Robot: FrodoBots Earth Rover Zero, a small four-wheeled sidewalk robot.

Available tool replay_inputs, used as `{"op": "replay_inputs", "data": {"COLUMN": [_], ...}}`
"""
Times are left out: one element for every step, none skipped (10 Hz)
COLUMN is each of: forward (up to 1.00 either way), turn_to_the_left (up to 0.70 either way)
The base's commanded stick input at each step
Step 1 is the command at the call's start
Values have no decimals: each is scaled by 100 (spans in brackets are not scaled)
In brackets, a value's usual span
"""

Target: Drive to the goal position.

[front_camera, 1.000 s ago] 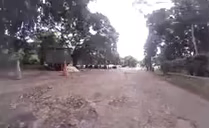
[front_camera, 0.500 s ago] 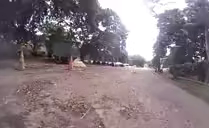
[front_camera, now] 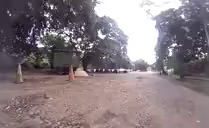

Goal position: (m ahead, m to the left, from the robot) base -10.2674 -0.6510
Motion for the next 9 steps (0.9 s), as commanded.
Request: {"op": "replay_inputs", "data": {"forward": [70, 70, 70, 70, 70, 70, 70, 70, 70], "turn_to_the_left": [0, 0, 0, 0, 0, 0, 0, 0, 0]}}
